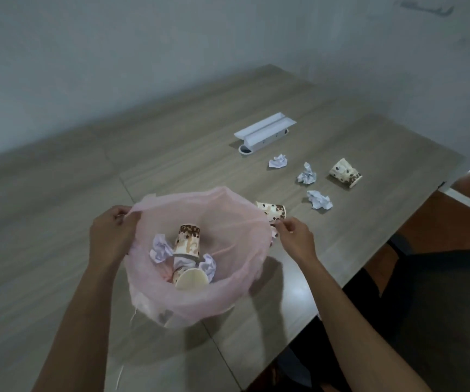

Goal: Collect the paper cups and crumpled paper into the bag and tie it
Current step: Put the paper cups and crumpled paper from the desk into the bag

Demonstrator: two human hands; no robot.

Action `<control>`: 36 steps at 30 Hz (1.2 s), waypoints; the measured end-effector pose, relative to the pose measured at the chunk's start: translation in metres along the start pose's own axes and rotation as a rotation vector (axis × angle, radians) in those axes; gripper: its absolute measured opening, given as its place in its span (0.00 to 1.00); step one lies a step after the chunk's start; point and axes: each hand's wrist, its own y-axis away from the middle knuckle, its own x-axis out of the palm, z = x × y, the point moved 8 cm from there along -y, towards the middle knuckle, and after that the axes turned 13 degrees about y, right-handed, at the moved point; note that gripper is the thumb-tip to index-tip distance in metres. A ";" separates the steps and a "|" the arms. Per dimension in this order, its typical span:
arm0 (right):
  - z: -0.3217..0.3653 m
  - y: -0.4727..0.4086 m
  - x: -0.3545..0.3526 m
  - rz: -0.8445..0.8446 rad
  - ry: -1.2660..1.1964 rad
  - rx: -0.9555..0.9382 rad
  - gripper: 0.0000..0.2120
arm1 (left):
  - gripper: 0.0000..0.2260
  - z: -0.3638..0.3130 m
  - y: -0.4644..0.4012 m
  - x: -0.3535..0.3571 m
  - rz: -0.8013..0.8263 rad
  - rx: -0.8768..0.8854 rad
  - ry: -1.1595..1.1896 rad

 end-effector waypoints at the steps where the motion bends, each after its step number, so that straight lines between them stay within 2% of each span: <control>1: -0.016 -0.011 -0.011 -0.016 0.044 0.014 0.10 | 0.05 -0.011 0.002 0.022 0.028 0.013 -0.006; 4: -0.052 -0.044 -0.047 -0.018 0.173 -0.009 0.22 | 0.03 -0.045 0.006 0.091 0.094 0.049 0.013; 6: -0.078 -0.067 -0.067 -0.001 0.315 -0.032 0.26 | 0.03 -0.057 0.012 0.135 0.131 0.045 0.014; 12: -0.134 -0.109 -0.096 0.021 0.525 -0.004 0.18 | 0.03 -0.069 0.027 0.217 0.169 0.019 0.024; 15: -0.152 -0.129 -0.111 -0.019 0.377 0.036 0.14 | 0.05 -0.079 0.021 0.250 0.178 0.024 0.043; 19: -0.156 -0.153 -0.150 -0.196 -0.040 0.227 0.12 | 0.06 -0.090 0.001 0.296 0.206 0.004 0.076; 21: -0.138 -0.171 -0.181 -0.325 -0.118 0.214 0.12 | 0.05 -0.093 -0.010 0.320 0.219 -0.011 0.096; 23: -0.106 -0.194 -0.203 -0.352 -0.185 0.139 0.11 | 0.04 -0.098 -0.021 0.342 0.216 -0.024 0.119; 26: -0.043 -0.222 -0.210 -0.268 -0.162 -0.022 0.10 | 0.04 -0.106 -0.044 0.366 0.210 -0.053 0.155; 29: 0.028 -0.243 -0.188 -0.076 -0.017 -0.203 0.13 | 0.04 -0.119 -0.073 0.382 0.198 -0.065 0.205; 33: 0.079 -0.271 -0.126 0.455 0.141 -0.336 0.37 | 0.04 -0.136 -0.119 0.405 0.146 -0.056 0.254; 34: 0.083 -0.275 -0.121 0.529 0.165 -0.364 0.37 | 0.04 -0.139 -0.124 0.409 0.140 -0.057 0.263; 36: 0.085 -0.288 -0.131 0.506 0.142 -0.399 0.28 | 0.04 -0.145 -0.130 0.416 0.137 -0.060 0.266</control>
